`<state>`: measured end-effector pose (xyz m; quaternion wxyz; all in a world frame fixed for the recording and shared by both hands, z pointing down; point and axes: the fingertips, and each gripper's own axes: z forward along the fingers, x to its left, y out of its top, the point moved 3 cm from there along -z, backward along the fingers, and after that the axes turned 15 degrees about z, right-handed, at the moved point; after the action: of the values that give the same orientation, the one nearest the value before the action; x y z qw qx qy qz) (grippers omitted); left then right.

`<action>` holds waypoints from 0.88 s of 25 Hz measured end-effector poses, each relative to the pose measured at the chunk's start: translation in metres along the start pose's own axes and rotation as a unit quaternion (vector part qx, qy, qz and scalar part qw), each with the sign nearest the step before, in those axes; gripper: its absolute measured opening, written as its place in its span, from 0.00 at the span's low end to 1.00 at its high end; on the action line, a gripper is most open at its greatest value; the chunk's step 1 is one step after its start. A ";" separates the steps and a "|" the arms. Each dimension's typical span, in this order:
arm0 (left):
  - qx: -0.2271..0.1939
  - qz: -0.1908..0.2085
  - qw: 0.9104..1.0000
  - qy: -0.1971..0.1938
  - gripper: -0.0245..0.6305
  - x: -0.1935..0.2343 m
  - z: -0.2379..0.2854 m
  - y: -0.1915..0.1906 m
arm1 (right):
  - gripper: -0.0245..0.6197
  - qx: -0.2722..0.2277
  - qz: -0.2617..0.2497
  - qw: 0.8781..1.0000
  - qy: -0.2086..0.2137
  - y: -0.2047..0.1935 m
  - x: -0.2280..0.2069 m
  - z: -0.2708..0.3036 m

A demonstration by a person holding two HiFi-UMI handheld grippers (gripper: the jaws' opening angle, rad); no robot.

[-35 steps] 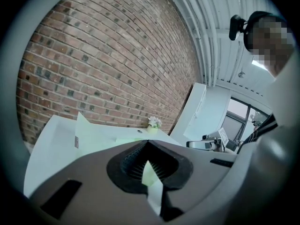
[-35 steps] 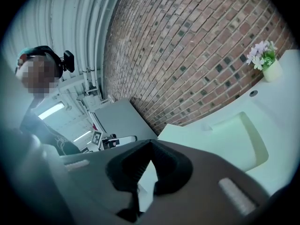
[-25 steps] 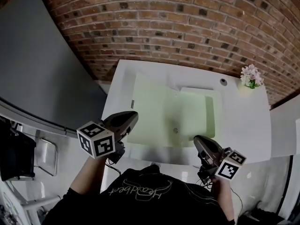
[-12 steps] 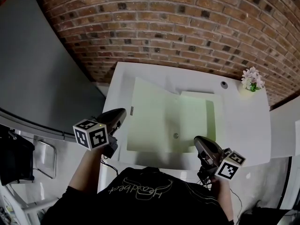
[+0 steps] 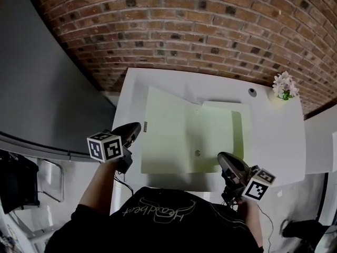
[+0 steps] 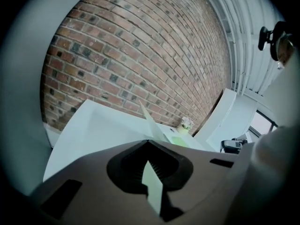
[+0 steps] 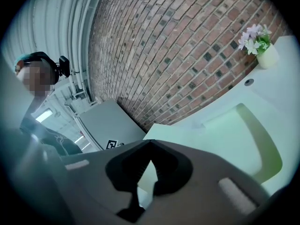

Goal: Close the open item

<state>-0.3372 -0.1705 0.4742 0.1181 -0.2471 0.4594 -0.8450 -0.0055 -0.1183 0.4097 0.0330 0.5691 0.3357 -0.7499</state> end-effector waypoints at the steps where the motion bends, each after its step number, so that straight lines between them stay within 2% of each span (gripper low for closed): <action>1: 0.005 -0.002 1.000 -0.006 0.04 0.002 0.004 -0.005 | 0.04 0.000 0.002 1.000 -0.002 0.000 -0.002 0.000; 8: 0.020 0.017 0.999 -0.038 0.04 -0.003 0.025 -0.020 | 0.04 -0.001 0.007 1.000 -0.014 -0.001 -0.009 -0.001; 18: 0.027 0.011 0.994 -0.101 0.04 -0.012 0.048 -0.034 | 0.04 -0.001 0.016 1.000 -0.026 -0.007 -0.016 -0.001; 22: 0.015 0.010 0.991 -0.130 0.04 -0.023 0.054 -0.031 | 0.04 -0.010 0.028 0.999 -0.032 -0.008 -0.022 -0.006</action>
<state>-0.2885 -0.1825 0.5176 0.1886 -0.3482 0.4301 -0.8113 0.0040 -0.1166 0.4320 0.0703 0.5533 0.3261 -0.7633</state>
